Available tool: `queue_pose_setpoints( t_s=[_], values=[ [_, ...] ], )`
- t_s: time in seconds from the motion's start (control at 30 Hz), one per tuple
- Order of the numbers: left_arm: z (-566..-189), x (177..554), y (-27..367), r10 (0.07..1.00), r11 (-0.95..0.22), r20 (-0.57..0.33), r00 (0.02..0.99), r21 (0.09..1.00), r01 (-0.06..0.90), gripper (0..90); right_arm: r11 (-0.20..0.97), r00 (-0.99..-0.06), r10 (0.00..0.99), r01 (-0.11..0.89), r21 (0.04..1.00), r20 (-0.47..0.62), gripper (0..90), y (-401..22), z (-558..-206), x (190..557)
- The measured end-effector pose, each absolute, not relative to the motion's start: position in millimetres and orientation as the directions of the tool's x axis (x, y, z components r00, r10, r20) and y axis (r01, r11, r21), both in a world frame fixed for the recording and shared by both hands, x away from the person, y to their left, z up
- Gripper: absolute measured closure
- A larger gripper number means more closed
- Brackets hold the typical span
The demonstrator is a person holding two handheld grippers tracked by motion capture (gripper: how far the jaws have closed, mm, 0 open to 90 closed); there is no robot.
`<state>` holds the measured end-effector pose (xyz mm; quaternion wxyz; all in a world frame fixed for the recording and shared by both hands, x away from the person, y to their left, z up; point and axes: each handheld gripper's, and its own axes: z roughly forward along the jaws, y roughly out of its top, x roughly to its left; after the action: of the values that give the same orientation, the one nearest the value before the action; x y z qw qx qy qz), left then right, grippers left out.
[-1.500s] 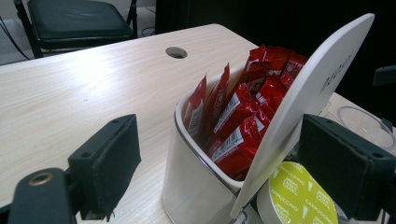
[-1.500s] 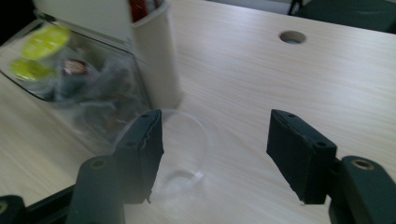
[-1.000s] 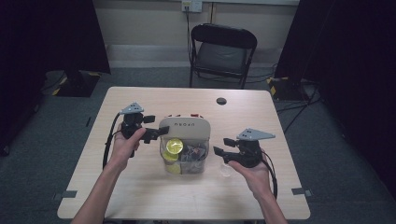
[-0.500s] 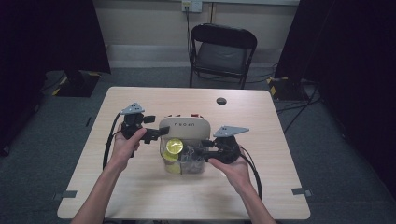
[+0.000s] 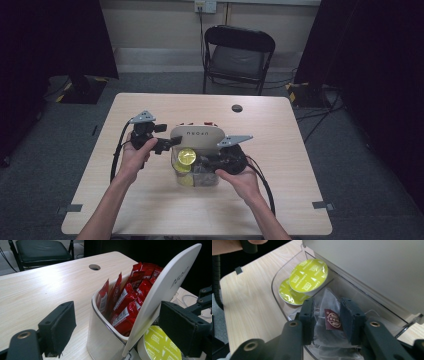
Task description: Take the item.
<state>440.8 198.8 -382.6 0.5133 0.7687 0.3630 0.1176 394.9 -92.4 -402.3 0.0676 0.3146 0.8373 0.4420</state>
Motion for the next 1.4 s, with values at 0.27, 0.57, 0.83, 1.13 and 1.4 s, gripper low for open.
queue_pose_setpoints(
  t_s=[0.27,0.57,0.83,1.13,1.4],
  values=[
    [-383,441,199,0.678,-0.211,-0.192,0.709,0.874,0.438,14.3,0.408,-0.786,0.592,0.481,0.776,0.176,80.8,-94,-406,397],
    [-383,441,199,0.679,-0.209,-0.194,0.708,0.873,0.44,14.5,0.385,-0.787,0.584,0.485,0.785,0.2,90.0,-96,-404,396],
    [-385,441,198,0.676,-0.21,-0.198,0.709,0.871,0.444,14.3,0.358,-0.786,0.578,0.485,0.798,0.219,90.0,-99,-401,395],
    [-385,441,199,0.678,-0.218,-0.194,0.709,0.868,0.446,14.3,0.34,-0.789,0.575,0.472,0.813,0.218,90.0,-103,-394,393],
    [-385,442,199,0.676,-0.212,-0.2,0.71,0.87,0.446,14.3,0.32,-0.789,0.572,0.465,0.825,0.222,90.0,-109,-388,391]
  ],
)
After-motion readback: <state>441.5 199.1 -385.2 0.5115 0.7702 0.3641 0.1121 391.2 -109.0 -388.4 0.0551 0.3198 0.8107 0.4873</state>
